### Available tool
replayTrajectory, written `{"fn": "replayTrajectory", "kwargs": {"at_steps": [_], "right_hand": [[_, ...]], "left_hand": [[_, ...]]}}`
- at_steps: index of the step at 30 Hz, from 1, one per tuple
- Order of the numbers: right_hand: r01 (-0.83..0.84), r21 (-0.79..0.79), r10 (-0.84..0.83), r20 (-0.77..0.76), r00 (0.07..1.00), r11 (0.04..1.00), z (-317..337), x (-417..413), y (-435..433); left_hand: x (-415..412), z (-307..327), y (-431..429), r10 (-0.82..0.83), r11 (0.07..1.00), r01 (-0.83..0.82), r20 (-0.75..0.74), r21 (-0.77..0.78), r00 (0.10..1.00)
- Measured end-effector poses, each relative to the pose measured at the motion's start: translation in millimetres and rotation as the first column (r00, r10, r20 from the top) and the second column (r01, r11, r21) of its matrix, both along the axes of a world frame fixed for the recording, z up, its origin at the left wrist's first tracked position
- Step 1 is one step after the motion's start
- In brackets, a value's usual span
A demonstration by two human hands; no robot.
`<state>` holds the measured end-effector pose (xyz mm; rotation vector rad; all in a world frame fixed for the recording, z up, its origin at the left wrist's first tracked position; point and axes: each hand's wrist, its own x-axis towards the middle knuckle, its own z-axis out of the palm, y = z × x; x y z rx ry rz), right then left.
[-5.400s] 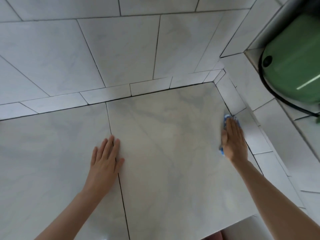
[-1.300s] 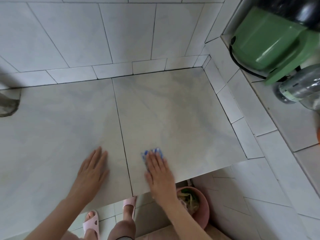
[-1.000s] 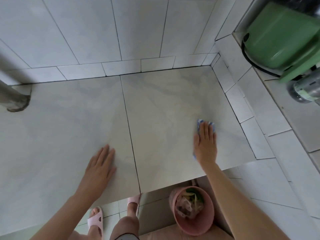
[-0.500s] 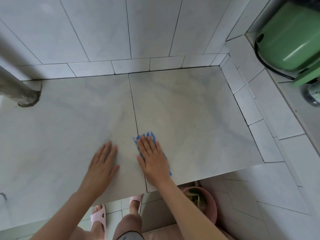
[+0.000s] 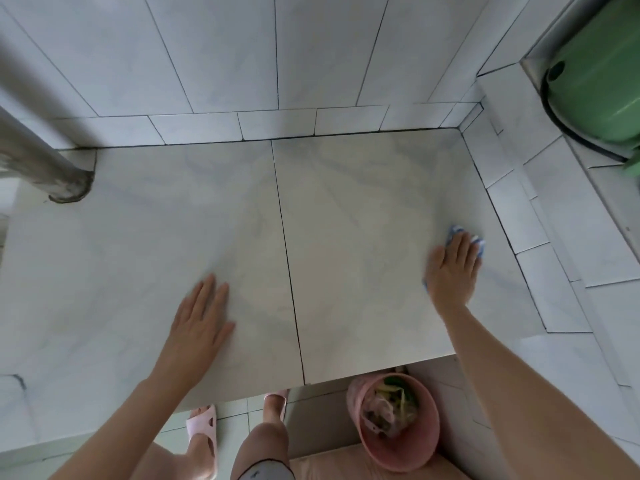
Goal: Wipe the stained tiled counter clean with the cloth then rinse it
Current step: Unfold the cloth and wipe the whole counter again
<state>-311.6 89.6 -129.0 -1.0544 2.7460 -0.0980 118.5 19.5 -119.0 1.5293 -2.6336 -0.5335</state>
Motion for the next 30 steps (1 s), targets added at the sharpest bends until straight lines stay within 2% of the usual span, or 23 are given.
{"fn": "replayTrajectory", "kwargs": {"at_steps": [3, 9, 12, 15, 17, 22, 24, 25, 30], "right_hand": [[-0.036, -0.065, 0.035, -0.01, 0.999, 0.997, 5.9, 18.8, -43.5], [-0.387, -0.055, 0.387, -0.006, 0.922, 0.921, -0.4, 95.6, -109.5], [-0.554, -0.104, 0.561, 0.048, 0.826, 0.826, -0.8, 160.6, -118.0], [-0.735, -0.172, 0.753, 0.078, 0.654, 0.656, 1.4, 231.7, -103.6], [-0.798, -0.206, 0.822, 0.062, 0.567, 0.566, 0.9, 264.2, -80.4], [-0.859, -0.189, 0.878, 0.043, 0.476, 0.476, -1.9, 249.5, -26.2], [-0.86, -0.141, 0.871, 0.028, 0.491, 0.49, -3.2, 218.2, -22.3], [-0.839, -0.115, 0.846, 0.025, 0.533, 0.532, -4.3, 199.0, -22.9], [-0.498, 0.018, 0.499, -0.036, 0.866, 0.867, 0.1, 86.1, -21.5]], "left_hand": [[15.0, -2.1, -0.5, 0.135, 0.99, -0.136, 0.018, 0.041, 0.991], [37.0, 2.9, -0.3, 0.094, 0.995, -0.095, 0.048, 0.024, 0.994], [38.0, 4.7, 0.6, 0.108, 0.994, -0.109, 0.032, 0.015, 0.994], [41.9, 5.1, 0.2, 0.121, 0.992, -0.122, 0.03, 0.03, 0.992], [45.6, 5.0, 0.9, 0.129, 0.991, -0.131, 0.037, 0.04, 0.991], [48.7, 8.4, 0.2, 0.109, 0.993, -0.111, 0.044, 0.041, 0.993], [48.1, 6.1, -0.3, 0.117, 0.992, -0.118, 0.035, 0.035, 0.992], [47.0, 4.9, -0.1, 0.124, 0.992, -0.125, 0.03, 0.032, 0.992], [37.6, 3.7, -2.6, 0.156, 0.988, -0.156, 0.008, 0.012, 0.988]]}}
